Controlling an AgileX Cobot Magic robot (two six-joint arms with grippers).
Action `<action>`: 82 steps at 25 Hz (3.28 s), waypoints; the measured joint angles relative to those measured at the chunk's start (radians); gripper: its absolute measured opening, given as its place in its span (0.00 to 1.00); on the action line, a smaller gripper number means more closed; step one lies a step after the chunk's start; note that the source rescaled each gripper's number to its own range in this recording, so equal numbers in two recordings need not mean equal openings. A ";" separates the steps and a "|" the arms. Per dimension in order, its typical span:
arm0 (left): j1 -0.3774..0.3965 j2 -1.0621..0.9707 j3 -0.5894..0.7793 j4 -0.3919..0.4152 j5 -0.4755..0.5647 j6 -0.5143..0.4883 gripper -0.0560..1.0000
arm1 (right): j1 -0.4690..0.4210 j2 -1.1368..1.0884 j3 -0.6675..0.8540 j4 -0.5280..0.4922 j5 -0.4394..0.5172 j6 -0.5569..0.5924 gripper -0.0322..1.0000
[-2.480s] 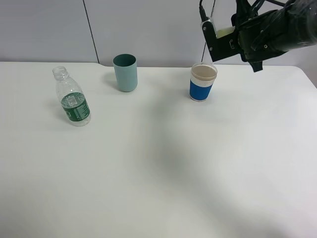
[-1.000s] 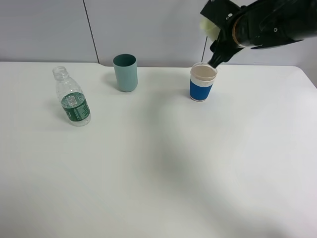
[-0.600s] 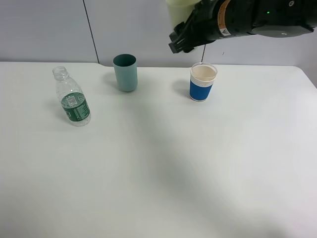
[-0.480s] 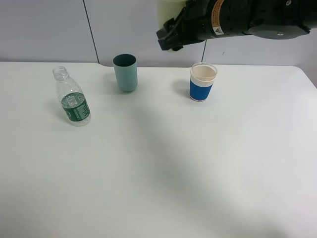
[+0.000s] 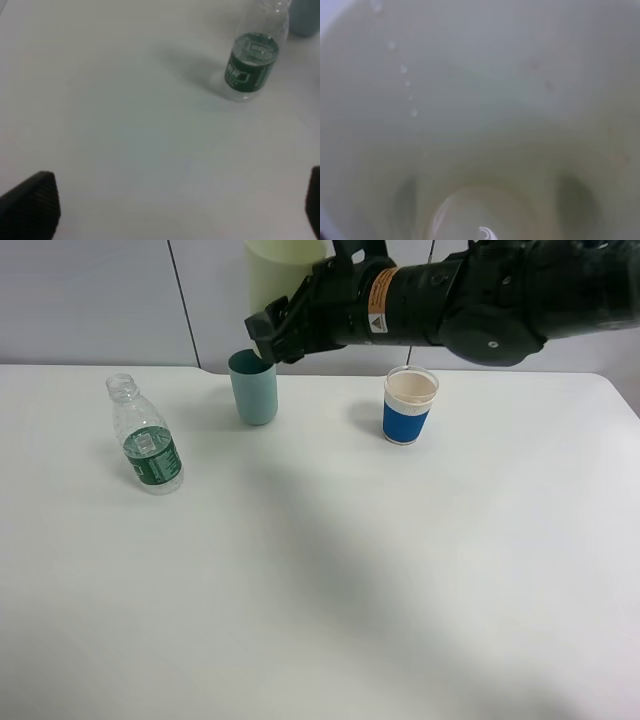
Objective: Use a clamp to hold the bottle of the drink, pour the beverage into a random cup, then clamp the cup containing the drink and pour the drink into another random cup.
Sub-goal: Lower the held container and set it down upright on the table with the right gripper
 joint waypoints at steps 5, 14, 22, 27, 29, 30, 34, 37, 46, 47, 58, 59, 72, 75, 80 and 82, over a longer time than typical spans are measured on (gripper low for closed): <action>0.000 0.000 0.000 0.000 0.000 0.000 1.00 | 0.046 0.072 0.000 0.255 -0.016 -0.296 0.06; 0.000 0.000 0.000 0.001 0.000 0.000 1.00 | 0.064 0.177 0.000 0.450 -0.025 -0.415 0.06; 0.000 0.000 0.000 0.001 0.000 0.000 1.00 | 0.064 0.187 0.156 0.452 -0.324 -0.416 0.06; 0.000 0.000 0.000 0.001 0.000 0.000 1.00 | 0.064 0.221 0.201 0.452 -0.362 -0.417 0.06; 0.000 0.000 0.000 0.001 0.000 0.000 1.00 | 0.064 0.234 0.204 0.453 -0.361 -0.417 0.06; 0.000 0.000 0.000 0.001 0.000 0.000 1.00 | 0.064 0.239 0.204 0.456 -0.361 -0.417 0.06; 0.000 0.000 0.000 0.001 0.000 0.000 1.00 | 0.064 0.241 0.204 0.473 -0.355 -0.418 0.06; 0.000 0.000 0.000 0.001 0.000 0.000 1.00 | 0.064 0.241 0.204 0.510 -0.333 -0.420 0.06; 0.000 0.000 0.000 0.001 0.000 0.000 1.00 | 0.064 0.241 0.204 0.550 -0.275 -0.487 0.06; 0.000 0.000 0.000 0.001 0.000 0.000 1.00 | 0.064 0.245 0.204 0.550 -0.275 -0.489 0.06; 0.000 0.000 0.000 0.001 0.000 0.000 1.00 | 0.062 0.332 0.204 0.544 -0.284 -0.493 0.06; 0.000 0.000 0.000 0.001 0.000 0.000 1.00 | 0.062 0.341 0.203 0.544 -0.286 -0.494 0.06; 0.000 0.000 0.000 0.001 0.000 0.000 1.00 | 0.062 0.373 0.205 0.540 -0.325 -0.497 0.06; 0.000 0.000 0.000 0.000 0.000 0.000 1.00 | 0.062 0.373 0.205 0.536 -0.325 -0.497 0.06; 0.000 0.000 0.000 0.000 0.000 0.000 1.00 | 0.062 0.363 0.205 0.521 -0.317 -0.497 0.41; 0.000 0.000 0.000 0.000 0.000 0.000 1.00 | 0.062 0.341 0.206 0.517 -0.316 -0.497 0.54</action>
